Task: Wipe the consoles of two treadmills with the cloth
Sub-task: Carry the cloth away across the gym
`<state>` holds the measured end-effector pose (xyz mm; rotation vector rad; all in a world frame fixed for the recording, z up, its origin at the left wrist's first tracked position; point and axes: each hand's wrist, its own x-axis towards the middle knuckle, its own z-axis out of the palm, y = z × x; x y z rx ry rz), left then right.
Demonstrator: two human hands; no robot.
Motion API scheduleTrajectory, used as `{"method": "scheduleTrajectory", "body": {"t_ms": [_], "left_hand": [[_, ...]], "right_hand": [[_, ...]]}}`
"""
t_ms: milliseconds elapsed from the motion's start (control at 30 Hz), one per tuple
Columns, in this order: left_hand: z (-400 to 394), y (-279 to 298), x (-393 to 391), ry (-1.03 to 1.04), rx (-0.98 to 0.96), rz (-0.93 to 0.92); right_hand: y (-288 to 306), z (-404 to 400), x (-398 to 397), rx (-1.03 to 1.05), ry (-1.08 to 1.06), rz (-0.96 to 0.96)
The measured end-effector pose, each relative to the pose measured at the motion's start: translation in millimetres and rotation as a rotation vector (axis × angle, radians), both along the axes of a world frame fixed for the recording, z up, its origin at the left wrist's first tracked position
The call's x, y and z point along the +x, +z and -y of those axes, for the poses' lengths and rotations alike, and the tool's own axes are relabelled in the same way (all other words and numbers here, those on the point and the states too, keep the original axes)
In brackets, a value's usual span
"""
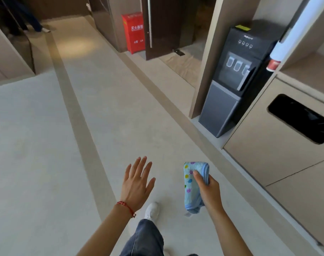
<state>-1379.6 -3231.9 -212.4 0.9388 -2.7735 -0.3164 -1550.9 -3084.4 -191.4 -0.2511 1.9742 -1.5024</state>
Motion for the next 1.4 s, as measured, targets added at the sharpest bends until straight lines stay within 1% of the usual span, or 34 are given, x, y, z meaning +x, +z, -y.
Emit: {"method": "scheduleTrajectory", "body": {"t_ms": [133,233,367,533,700,867,967,1133,1400], "left_hand": [[49.8,-4.1,-75.7,-0.177,-0.012,-0.018],[83.7,-3.3,-134.8,-0.315,-0.019,0.006],[110.8,4.7,-208.6,-0.502,-0.052,-0.031],[112.3,11.1,-293.3,-0.687,-0.031,0.006],[90.3,5.5,-376.8,-0.803,0.022,-0.027],[57.6,5.7,-469.1,-0.853,0.042,-0.025],[37.4,5.9,-522.9,-0.854,0.048,-0.027],[6.5,22.0,-596.3,-0.857,0.044,-0.057],[-11.2,42.2,-714.1,-0.875,0.053,-0.126]], "right_hand": [[-8.1,16.6,-49.0,0.002,-0.202,0.004],[-7.2,29.7,-82.2,-0.026,-0.366,0.006],[-3.8,35.8,-120.0,-0.026,-0.567,0.029],[-2.6,23.8,-159.2,-0.021,-0.786,0.047],[-2.1,0.6,-210.8,-0.017,-0.926,0.043],[-2.2,-28.7,-284.7,-0.026,-0.968,0.012],[3.5,-47.3,-340.1,-0.028,-0.957,-0.002],[22.0,-74.0,-421.0,-0.052,-0.918,-0.037],[48.4,-89.8,-546.3,-0.078,-0.932,-0.107]]}}
